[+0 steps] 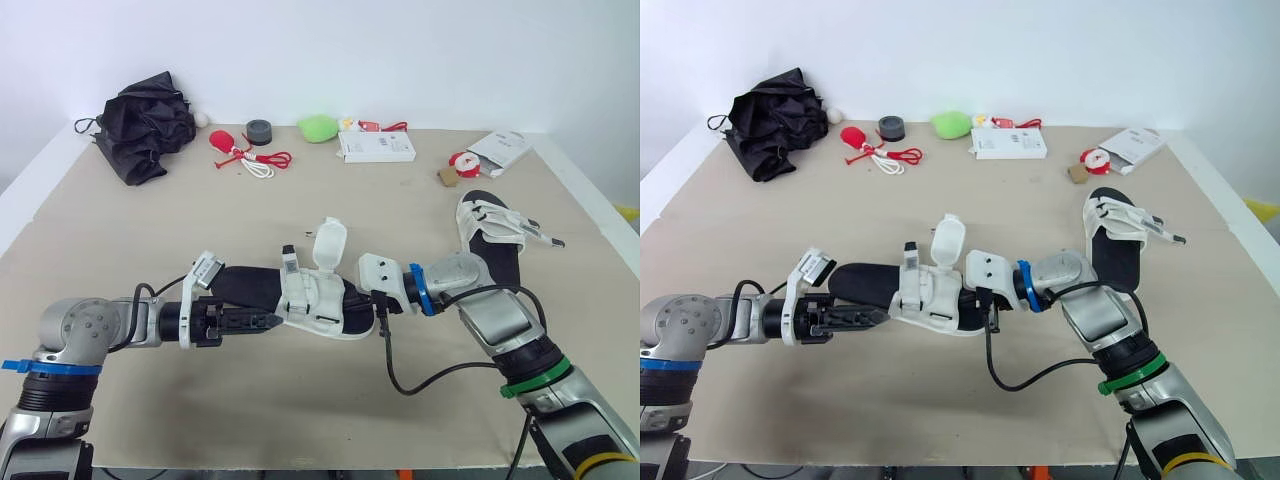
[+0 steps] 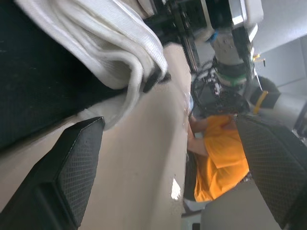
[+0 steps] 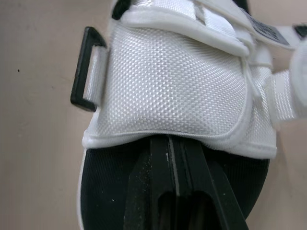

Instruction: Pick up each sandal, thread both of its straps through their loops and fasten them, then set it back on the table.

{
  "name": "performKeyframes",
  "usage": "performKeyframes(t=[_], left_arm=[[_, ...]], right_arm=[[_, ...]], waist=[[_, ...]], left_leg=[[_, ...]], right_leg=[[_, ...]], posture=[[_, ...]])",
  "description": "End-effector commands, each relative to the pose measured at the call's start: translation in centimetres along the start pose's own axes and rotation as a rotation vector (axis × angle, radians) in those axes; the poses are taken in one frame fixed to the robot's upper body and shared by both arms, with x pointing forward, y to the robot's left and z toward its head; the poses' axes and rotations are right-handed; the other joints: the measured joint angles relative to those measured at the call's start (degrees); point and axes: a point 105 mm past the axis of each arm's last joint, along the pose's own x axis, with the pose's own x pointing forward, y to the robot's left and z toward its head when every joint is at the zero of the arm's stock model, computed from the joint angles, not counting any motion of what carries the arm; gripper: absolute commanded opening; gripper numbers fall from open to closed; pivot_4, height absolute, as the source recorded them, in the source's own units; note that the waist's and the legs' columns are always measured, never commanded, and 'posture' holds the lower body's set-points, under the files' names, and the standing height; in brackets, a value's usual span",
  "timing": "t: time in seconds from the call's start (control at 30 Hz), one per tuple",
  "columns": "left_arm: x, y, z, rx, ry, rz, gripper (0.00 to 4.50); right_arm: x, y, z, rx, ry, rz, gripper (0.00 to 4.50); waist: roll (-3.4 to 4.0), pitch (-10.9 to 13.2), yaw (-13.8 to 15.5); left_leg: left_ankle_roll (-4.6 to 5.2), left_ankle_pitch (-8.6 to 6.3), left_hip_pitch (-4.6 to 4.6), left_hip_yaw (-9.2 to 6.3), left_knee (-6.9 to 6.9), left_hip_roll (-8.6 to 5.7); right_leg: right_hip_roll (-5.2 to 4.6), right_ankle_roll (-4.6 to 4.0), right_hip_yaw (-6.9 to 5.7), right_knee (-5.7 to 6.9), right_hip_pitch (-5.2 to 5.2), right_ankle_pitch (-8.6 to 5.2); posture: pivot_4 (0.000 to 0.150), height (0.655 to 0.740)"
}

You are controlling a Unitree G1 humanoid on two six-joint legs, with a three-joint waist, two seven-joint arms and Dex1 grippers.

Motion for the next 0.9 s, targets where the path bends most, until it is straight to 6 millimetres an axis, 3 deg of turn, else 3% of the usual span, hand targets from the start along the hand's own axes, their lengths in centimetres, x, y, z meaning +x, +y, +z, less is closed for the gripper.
performKeyframes(t=[0.03,0.27,0.37,0.53,0.67,0.9], left_arm=[[0.0,-1.4,-0.6,0.02,0.04,-0.04,4.47],[-1.4,-0.9,0.0,0.042,0.036,0.037,4.47],[-2.7,-0.5,1.4,0.046,0.007,0.087,4.47],[-4.5,-2.9,7.9,-0.054,-0.204,-0.087,4.47],[-3.1,-1.2,9.6,-0.169,-0.295,-0.11,4.47],[2.2,3.2,9.9,-0.334,-0.356,-0.003,4.47]], right_arm=[[-0.3,-0.1,-3.1,0.062,0.12,-0.01,0.0],[-0.2,-0.2,-3.2,0.06,0.124,-0.002,0.0],[-0.1,-0.1,-3.3,0.058,0.125,0.007,0.0],[0.2,0.1,-3.4,0.06,0.124,0.018,0.0],[0.4,0.3,-3.3,0.065,0.118,0.015,0.0],[0.5,0.8,-3.4,0.076,0.112,0.015,0.0]], waist=[[0.0,0.0,0.0],[0.0,0.0,0.01],[0.0,0.0,0.01],[-0.01,0.02,0.1],[0.09,-0.03,0.05],[-0.06,0.05,0.11]], left_leg=[[0.0,0.0,0.0,0.0,0.01,0.0],[0.07,0.05,0.0,-0.04,0.04,0.02],[0.08,0.06,0.0,-0.05,0.06,0.02],[0.12,0.1,0.0,-0.08,0.14,0.01],[0.19,0.15,-0.18,-0.32,0.42,0.03],[0.17,0.14,-0.34,-0.46,0.7,0.04]], right_leg=[[0.0,0.0,0.0,0.0,0.0,0.0],[0.04,-0.04,-0.04,0.02,0.01,0.07],[0.04,-0.03,-0.05,0.03,0.03,0.08],[0.03,-0.05,-0.11,0.04,0.05,0.14],[0.08,0.0,-0.41,0.13,0.1,0.22],[0.14,0.02,-0.39,0.36,0.06,0.24]], posture=[[0.15,0.74],[0.15,0.74],[0.15,0.74],[0.15,0.74],[0.15,0.74],[0.15,0.74]])
